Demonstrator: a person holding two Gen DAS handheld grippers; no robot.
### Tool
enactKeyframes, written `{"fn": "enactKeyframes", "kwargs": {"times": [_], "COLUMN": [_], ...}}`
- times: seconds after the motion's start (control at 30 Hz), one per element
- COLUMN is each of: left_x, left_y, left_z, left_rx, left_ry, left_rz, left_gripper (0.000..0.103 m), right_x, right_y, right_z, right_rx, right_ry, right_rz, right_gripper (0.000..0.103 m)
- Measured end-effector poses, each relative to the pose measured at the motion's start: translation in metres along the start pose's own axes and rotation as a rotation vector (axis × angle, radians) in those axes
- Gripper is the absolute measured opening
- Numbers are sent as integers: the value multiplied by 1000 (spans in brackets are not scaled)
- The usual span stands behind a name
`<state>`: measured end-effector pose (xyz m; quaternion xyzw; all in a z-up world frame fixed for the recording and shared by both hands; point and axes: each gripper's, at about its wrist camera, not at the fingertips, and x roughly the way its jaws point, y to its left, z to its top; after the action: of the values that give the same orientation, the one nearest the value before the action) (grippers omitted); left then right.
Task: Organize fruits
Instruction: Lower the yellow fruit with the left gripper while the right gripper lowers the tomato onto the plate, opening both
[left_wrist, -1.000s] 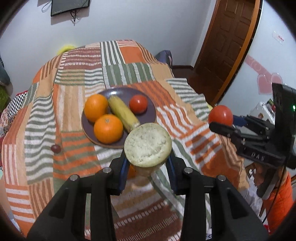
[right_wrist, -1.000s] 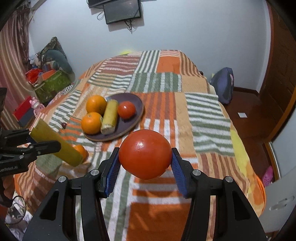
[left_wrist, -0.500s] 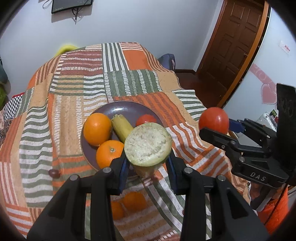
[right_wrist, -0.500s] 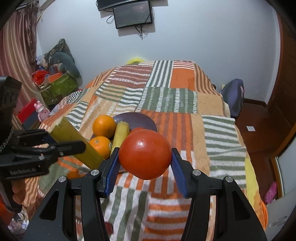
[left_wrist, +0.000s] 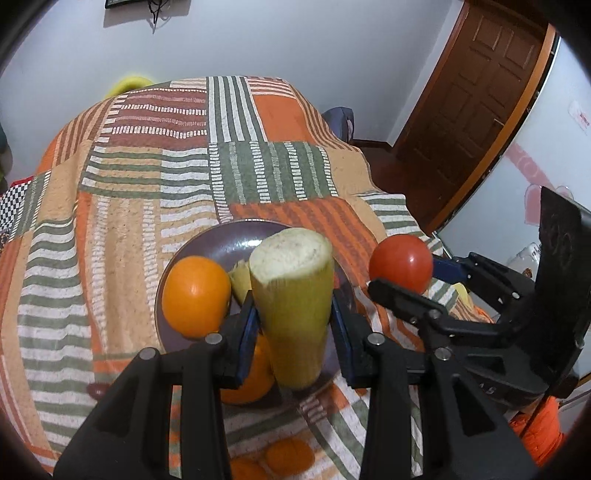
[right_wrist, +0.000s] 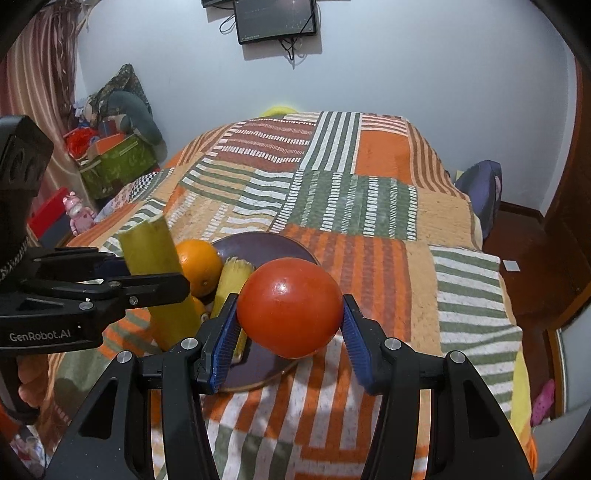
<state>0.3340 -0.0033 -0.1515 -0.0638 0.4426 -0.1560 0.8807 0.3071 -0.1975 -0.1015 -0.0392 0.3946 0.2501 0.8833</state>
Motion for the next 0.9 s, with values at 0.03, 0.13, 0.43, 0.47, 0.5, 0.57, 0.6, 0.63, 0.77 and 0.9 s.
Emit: {"fn": "enactKeyframes", "kwargs": {"times": [0.03, 0.13, 0.43, 0.47, 0.5, 0.57, 0.6, 0.63, 0.77, 0.9], "left_x": [3, 12, 34, 37, 39, 43, 43, 41, 35, 29], "left_y": [1, 3, 17, 20, 22, 27, 28, 27, 19, 25], "left_z": [2, 8, 19, 20, 20, 20, 20, 20, 19, 15], "left_rx": [-1, 8, -17, -26, -31, -47, -46, -32, 59, 65], "left_ry": [0, 7, 25, 27, 29, 31, 21, 15, -19, -34], "left_rz": [-1, 1, 17, 23, 27, 32, 32, 45, 152, 183], "left_gripper": [37, 38, 42, 43, 44, 45, 45, 45, 52, 52], "right_x": [3, 10, 30, 33, 35, 39, 41, 42, 46, 52], "right_y": [0, 1, -4, -3, -3, -2, -2, -3, -6, -4], "right_z": [2, 5, 14, 15, 17, 19, 20, 21, 24, 26], "right_rx": [-4, -16, -21, -25, -28, -39, -43, -42, -23, -23], "right_ry": [2, 4, 17, 23, 26, 29, 29, 29, 28, 35], "right_rz": [1, 2, 5, 6, 6, 1, 0, 2, 16, 23], "right_gripper": [50, 50, 50, 50, 50, 50, 50, 50, 50, 50]}}
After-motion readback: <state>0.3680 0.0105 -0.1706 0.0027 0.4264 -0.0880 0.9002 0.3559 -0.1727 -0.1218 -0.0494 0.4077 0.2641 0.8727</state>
